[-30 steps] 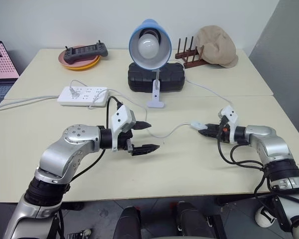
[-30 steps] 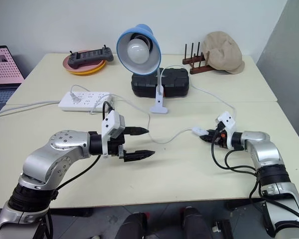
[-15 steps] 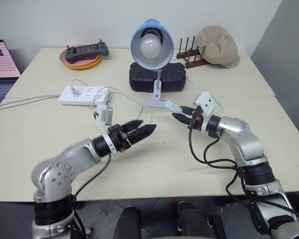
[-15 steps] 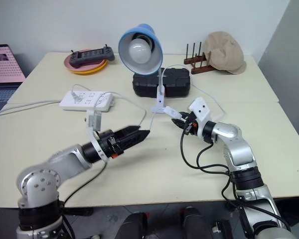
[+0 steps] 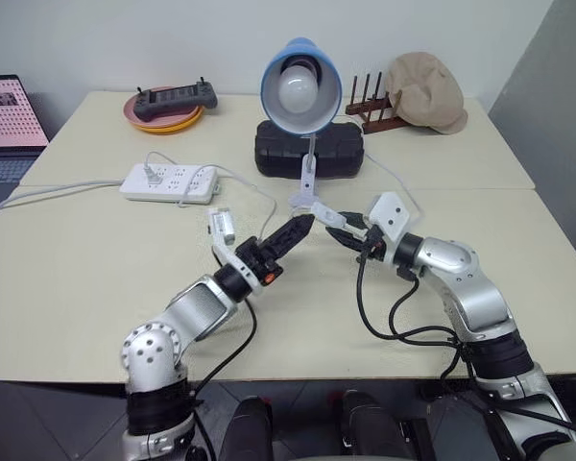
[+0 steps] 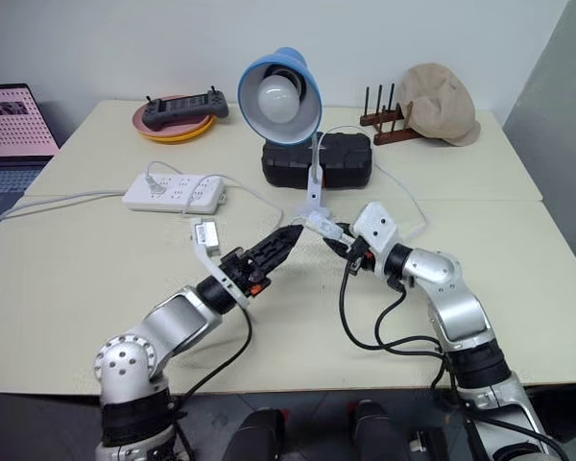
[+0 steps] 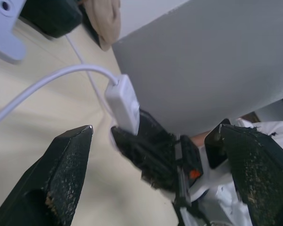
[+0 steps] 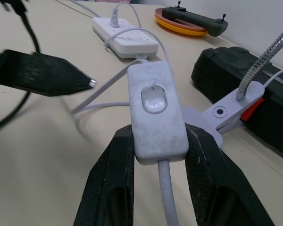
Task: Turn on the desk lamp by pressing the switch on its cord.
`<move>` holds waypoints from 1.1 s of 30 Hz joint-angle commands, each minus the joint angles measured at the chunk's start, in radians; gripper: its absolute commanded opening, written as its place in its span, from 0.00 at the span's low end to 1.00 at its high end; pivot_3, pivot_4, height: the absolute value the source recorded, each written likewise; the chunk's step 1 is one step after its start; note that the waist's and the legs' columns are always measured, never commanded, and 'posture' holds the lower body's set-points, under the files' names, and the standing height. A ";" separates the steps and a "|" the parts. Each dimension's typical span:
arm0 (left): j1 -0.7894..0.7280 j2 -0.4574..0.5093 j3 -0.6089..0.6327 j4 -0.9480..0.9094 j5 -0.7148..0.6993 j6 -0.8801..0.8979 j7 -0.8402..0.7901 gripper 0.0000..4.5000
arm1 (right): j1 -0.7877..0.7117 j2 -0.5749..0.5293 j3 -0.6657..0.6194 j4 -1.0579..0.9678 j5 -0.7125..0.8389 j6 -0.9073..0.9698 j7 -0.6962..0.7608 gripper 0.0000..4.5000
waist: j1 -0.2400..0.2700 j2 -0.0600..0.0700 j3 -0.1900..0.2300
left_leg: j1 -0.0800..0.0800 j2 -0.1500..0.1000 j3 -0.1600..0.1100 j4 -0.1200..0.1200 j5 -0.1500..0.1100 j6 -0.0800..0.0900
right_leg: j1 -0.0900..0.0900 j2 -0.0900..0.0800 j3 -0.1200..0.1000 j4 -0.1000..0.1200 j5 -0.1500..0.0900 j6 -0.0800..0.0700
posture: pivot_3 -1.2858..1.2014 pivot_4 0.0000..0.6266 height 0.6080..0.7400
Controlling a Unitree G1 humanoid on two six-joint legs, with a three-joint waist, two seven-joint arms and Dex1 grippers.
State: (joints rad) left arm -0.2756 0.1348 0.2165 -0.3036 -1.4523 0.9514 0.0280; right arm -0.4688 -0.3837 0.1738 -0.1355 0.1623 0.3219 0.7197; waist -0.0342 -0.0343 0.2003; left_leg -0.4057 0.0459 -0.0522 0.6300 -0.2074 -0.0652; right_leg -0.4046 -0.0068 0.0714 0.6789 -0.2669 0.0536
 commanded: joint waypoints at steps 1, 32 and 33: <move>-0.026 0.010 -0.026 0.011 -0.016 -0.010 -0.041 1.00 | 0.015 -0.003 -0.020 -0.092 0.056 0.008 0.026 0.24 | 0.001 0.000 0.000 | 0.000 0.000 0.000 0.000 0.000 0.000 | 0.000 0.000 0.000 0.000 0.000 0.000 | 0.52 0.24 1.00; -0.035 0.027 -0.048 0.040 -0.001 -0.019 -0.083 0.26 | 0.040 -0.016 -0.016 -0.149 0.092 0.029 0.040 0.24 | 0.002 0.000 0.000 | 0.000 0.000 0.000 0.000 0.000 0.000 | 0.000 0.000 0.000 -0.001 0.000 0.000 | 0.52 0.24 1.00; -0.035 0.028 -0.048 0.040 -0.001 -0.020 -0.082 0.21 | 0.040 -0.017 -0.016 -0.148 0.093 0.028 0.040 0.24 | 0.002 0.000 0.000 | 0.000 0.000 0.000 0.000 0.000 0.000 | 0.000 0.000 0.000 -0.001 0.000 0.000 | 0.52 0.24 1.00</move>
State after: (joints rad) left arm -0.3072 0.1587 0.1777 -0.2380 -1.4450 0.9374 -0.0419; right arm -0.4136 -0.3930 0.1770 -0.2426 0.2478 0.3584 0.7585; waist -0.0324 -0.0344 0.2003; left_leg -0.4060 0.0458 -0.0524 0.6295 -0.2074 -0.0652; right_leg -0.4048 -0.0067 0.0712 0.6774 -0.2671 0.0534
